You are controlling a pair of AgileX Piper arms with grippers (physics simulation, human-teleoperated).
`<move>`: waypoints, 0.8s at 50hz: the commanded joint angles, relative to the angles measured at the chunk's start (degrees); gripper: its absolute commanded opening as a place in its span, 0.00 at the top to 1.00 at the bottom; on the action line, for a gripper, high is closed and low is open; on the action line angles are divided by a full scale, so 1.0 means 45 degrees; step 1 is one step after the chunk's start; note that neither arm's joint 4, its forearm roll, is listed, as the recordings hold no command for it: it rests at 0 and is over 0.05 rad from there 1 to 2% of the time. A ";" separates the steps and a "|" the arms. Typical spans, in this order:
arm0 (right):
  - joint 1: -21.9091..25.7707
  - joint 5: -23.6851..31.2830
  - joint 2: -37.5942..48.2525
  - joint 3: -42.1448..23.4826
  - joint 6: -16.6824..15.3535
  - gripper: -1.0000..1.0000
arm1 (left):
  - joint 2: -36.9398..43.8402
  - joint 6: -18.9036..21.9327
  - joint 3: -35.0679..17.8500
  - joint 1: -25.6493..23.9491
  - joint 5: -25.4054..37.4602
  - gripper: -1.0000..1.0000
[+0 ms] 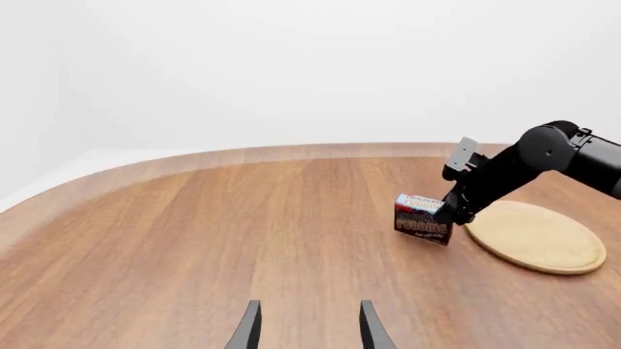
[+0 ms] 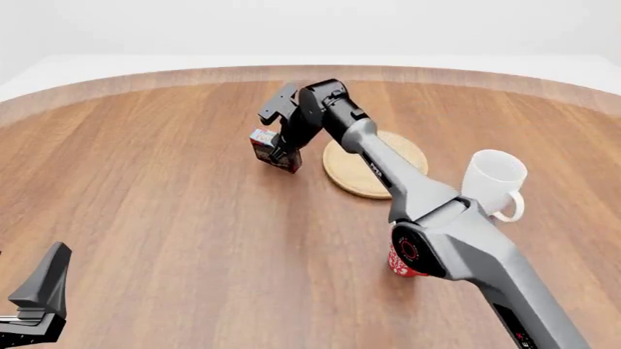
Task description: Put the chocolate pudding to the left of the plate.
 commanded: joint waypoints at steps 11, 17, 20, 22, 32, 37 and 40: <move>0.0030 0.0266 0.0317 -0.0279 0.0166 1.00 | 0.0000 0.0000 0.0000 0.0000 0.0000 0.00; 0.0046 0.0235 0.0333 -0.0278 0.0159 1.00 | 0.0000 0.0000 0.0000 0.0000 0.0000 0.00; 0.0241 0.0201 0.0108 -0.0282 0.0468 1.00 | 0.0000 0.0000 0.0000 0.0000 0.0000 0.00; 0.0193 0.0123 0.0057 -0.0292 0.0458 1.00 | 0.0000 0.0000 0.0000 0.0000 0.0000 0.00; 0.0236 -0.0139 -0.0696 -0.0293 0.0553 0.00 | 0.0000 0.0000 0.0000 0.0000 0.0000 0.00; 0.0229 -0.0071 -0.0885 -0.0267 0.0569 0.00 | 0.0000 0.0000 0.0000 0.0000 0.0000 0.00; 0.0203 0.0022 -0.1169 -0.0213 0.0559 0.00 | 0.0000 0.0000 0.0000 0.0000 0.0000 0.00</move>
